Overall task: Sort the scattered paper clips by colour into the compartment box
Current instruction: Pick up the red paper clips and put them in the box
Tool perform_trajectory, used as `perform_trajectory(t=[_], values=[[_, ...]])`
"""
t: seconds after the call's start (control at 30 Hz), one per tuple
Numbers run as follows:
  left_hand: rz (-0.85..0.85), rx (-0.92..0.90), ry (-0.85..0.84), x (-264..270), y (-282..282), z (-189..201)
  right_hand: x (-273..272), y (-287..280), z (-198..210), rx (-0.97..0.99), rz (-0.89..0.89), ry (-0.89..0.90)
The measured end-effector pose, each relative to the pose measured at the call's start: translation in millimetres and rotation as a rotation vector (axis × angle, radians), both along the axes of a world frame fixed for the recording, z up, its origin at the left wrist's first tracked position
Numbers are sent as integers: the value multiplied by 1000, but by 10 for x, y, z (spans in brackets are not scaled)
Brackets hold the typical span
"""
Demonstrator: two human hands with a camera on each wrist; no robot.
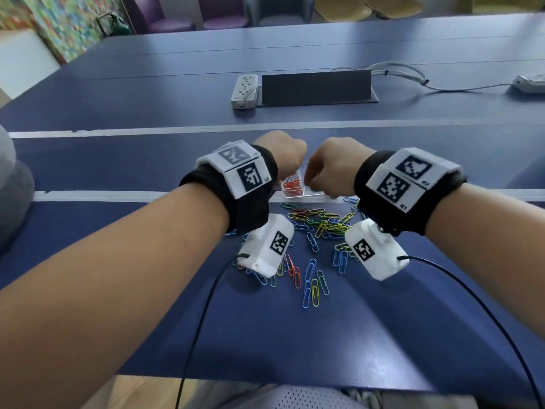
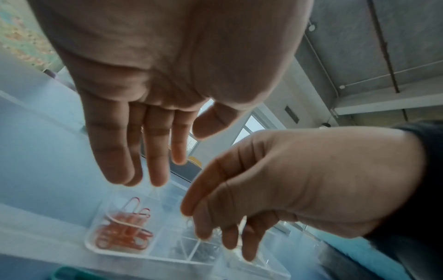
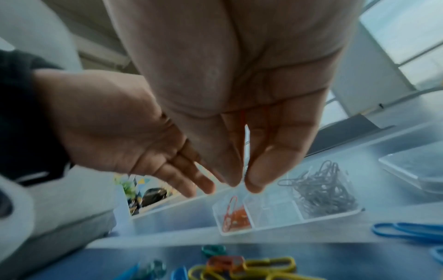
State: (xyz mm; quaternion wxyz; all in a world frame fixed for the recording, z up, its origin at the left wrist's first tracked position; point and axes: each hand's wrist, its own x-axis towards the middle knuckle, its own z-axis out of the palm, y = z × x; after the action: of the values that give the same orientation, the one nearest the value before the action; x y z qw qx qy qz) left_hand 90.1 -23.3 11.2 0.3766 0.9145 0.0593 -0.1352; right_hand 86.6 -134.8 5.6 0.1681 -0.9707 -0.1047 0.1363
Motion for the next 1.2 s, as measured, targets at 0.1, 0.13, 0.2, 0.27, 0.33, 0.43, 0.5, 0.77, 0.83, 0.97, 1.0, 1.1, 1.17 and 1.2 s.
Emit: perform_trajectory(t=[0.1,0.13,0.2,0.27,0.33,0.43,0.5,0.77,0.83,0.97,1.0,1.1,1.17,1.2], values=[[-110,125,-61,-125,140,-30,-60,93,-118,-154,127,-47],[-171,181,-61,-199,184,-12,-66,122,-155,-189,158,-55],[-311,329,-46,-323,272,-8,-67,171,-198,-238,193,-54],[-435,451,-29,-436,353,-24,-69,206,-222,-269,212,-52],[-512,487,0,-519,410,-71,-82,231,-234,-287,223,-58],[-596,482,11,-615,416,-152,-129,237,-213,-280,244,-66],[-667,489,-8,-673,378,-188,-190,215,-176,-248,263,-86],[-551,651,-66,-719,575,-175,-751,81,-216,-145,378,-31],[-540,655,-3,-758,627,-219,-804,92,-231,-173,396,-10],[-532,628,35,-803,641,-272,-846,151,-204,-219,419,21],[-527,634,31,-805,639,-267,-850,167,-201,-223,419,18],[-514,656,19,-825,656,-248,-833,190,-194,-231,419,-4],[-505,645,23,-849,684,-247,-813,189,-172,-227,403,11],[-497,635,28,-858,698,-250,-803,186,-158,-217,385,33]])
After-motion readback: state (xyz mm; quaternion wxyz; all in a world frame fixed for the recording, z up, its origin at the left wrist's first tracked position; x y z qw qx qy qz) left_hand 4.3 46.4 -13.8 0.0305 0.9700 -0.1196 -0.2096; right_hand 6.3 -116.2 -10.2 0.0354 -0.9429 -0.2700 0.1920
